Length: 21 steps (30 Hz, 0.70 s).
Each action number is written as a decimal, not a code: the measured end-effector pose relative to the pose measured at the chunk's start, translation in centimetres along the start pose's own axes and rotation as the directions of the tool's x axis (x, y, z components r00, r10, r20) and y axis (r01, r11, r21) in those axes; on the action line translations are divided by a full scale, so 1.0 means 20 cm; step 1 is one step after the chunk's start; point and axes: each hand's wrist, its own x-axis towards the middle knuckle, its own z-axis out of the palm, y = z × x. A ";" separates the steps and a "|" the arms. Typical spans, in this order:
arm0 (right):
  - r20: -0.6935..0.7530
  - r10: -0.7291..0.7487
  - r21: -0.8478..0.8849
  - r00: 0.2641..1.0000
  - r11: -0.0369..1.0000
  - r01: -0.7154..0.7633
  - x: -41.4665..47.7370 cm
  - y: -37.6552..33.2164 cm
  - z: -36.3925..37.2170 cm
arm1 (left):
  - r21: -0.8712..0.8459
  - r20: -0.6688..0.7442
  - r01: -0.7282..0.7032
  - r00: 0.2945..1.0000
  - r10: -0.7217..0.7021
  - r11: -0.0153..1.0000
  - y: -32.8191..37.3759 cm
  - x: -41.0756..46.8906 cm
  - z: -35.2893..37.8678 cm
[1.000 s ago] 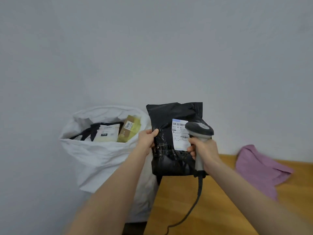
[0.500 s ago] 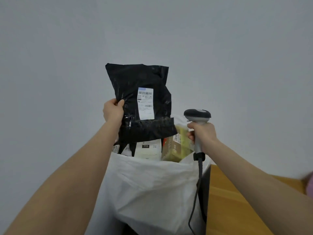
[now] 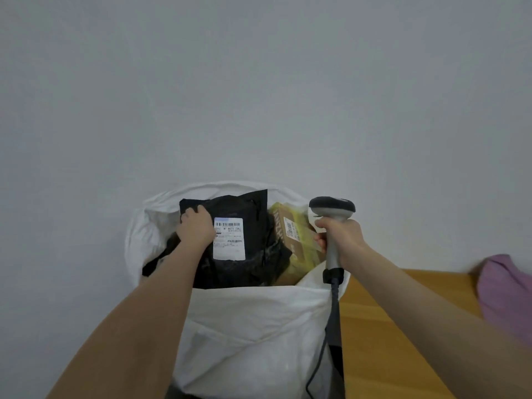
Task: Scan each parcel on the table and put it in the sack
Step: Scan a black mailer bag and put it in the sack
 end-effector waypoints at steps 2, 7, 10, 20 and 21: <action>-0.014 0.019 0.056 1.000 0.998 -0.018 0.01 0.00 -0.05 | -0.030 -0.057 -0.105 0.993 0.104 0.994 0.17 0.01 -0.04; -0.083 0.075 0.163 0.994 0.985 -0.061 0.04 0.03 -0.32 | -0.099 -0.095 -0.392 0.919 0.383 0.915 0.78 -0.06 -0.08; -0.166 0.122 0.208 0.979 0.974 -0.087 0.08 0.06 -0.60 | -0.116 -0.058 -0.517 0.856 0.514 0.848 1.18 -0.19 -0.04; -0.441 0.258 0.265 0.859 0.953 -0.150 0.23 0.28 -1.91 | -0.204 0.184 -0.662 0.698 0.692 0.721 2.37 -0.82 0.53; -0.467 0.277 0.269 0.839 0.949 -0.164 0.24 0.31 -2.04 | -0.216 0.215 -0.664 0.682 0.698 0.716 2.46 -0.88 0.60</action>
